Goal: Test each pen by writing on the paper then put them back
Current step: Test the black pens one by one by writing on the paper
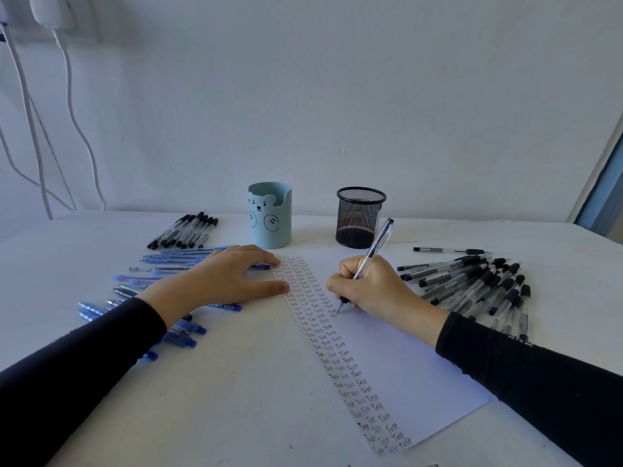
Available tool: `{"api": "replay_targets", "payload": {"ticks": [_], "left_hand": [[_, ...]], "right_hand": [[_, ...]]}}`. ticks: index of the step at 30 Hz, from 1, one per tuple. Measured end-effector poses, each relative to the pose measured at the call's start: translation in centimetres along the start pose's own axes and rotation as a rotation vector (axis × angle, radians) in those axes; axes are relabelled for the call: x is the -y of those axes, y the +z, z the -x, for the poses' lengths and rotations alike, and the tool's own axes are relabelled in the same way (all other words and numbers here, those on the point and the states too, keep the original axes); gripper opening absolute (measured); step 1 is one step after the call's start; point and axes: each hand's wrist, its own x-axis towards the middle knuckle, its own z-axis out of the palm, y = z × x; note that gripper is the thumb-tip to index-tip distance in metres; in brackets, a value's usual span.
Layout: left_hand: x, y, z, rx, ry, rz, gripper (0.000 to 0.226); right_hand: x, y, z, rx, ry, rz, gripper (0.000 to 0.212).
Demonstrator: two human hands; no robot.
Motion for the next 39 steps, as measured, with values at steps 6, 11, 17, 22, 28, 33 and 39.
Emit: {"api": "replay_targets", "payload": {"ticks": [6, 11, 17, 22, 28, 33, 39], "left_hand": [[-0.1, 0.0, 0.1, -0.003, -0.002, 0.011, 0.095], [-0.2, -0.1, 0.1, -0.004, -0.001, 0.002, 0.090], [-0.3, -0.1, 0.1, -0.002, -0.006, 0.009, 0.091], [-0.6, -0.3, 0.2, 0.006, -0.017, -0.003, 0.085], [-0.4, -0.2, 0.2, 0.003, -0.009, 0.001, 0.102], [-0.4, 0.0, 0.2, -0.024, -0.009, 0.022, 0.108], [-0.2, -0.1, 0.2, -0.022, 0.006, 0.010, 0.104]], "right_hand": [[-0.2, 0.0, 0.0, 0.003, -0.010, 0.001, 0.036], [-0.3, 0.0, -0.2, 0.004, -0.010, 0.000, 0.037], [0.5, -0.8, -0.5, 0.001, -0.060, -0.071, 0.042], [0.9, -2.4, -1.0, 0.007, -0.154, 0.084, 0.026], [-1.0, -3.1, -2.1, 0.018, -0.447, 0.458, 0.027], [-2.1, -1.6, -1.8, 0.170, -0.364, 0.638, 0.035], [-1.8, -2.5, -2.6, 0.154, -0.307, 0.686, 0.033]]}}
